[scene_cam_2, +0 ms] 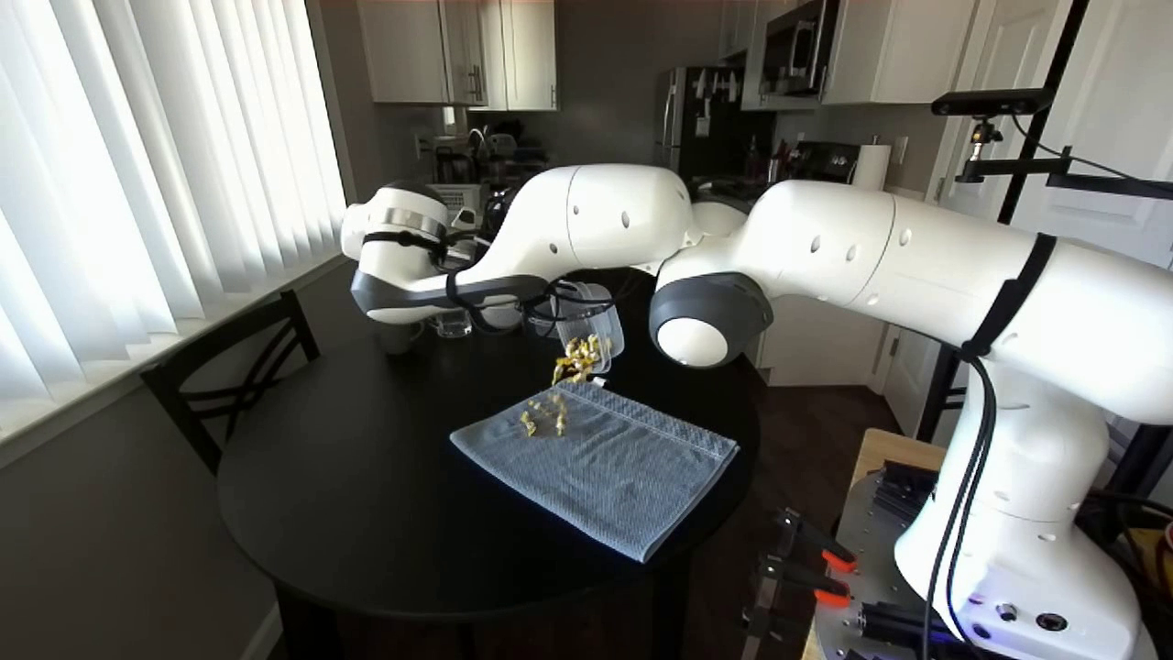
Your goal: Place the contents in the container on the left on the blue towel.
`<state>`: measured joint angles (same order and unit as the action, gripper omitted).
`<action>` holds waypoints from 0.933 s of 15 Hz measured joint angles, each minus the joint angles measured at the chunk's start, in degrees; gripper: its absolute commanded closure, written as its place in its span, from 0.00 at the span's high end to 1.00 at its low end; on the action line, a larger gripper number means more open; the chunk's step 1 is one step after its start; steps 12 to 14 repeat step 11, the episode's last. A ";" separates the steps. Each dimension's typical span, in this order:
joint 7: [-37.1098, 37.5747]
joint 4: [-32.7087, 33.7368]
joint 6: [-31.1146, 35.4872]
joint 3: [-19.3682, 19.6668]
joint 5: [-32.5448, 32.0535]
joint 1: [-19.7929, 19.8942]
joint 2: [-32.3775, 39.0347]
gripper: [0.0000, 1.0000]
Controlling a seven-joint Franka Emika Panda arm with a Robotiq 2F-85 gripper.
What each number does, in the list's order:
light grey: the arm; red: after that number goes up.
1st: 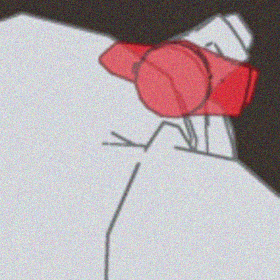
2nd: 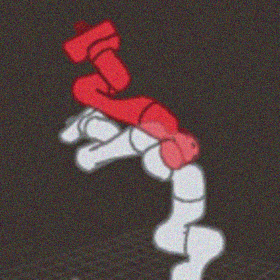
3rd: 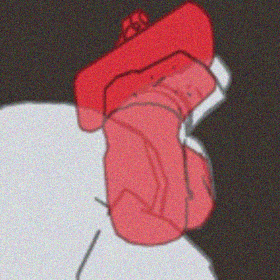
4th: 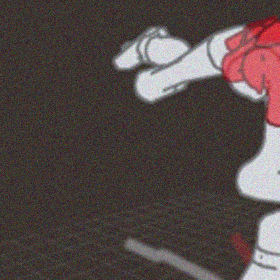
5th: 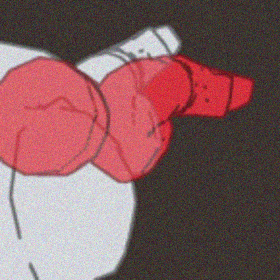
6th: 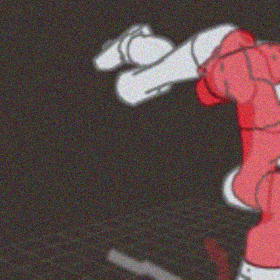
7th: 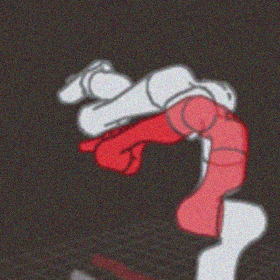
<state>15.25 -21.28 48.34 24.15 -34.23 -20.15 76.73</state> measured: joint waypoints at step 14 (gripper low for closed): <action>-7.77 -2.70 -21.38 0.27 -20.30 -6.55 4.74 0.06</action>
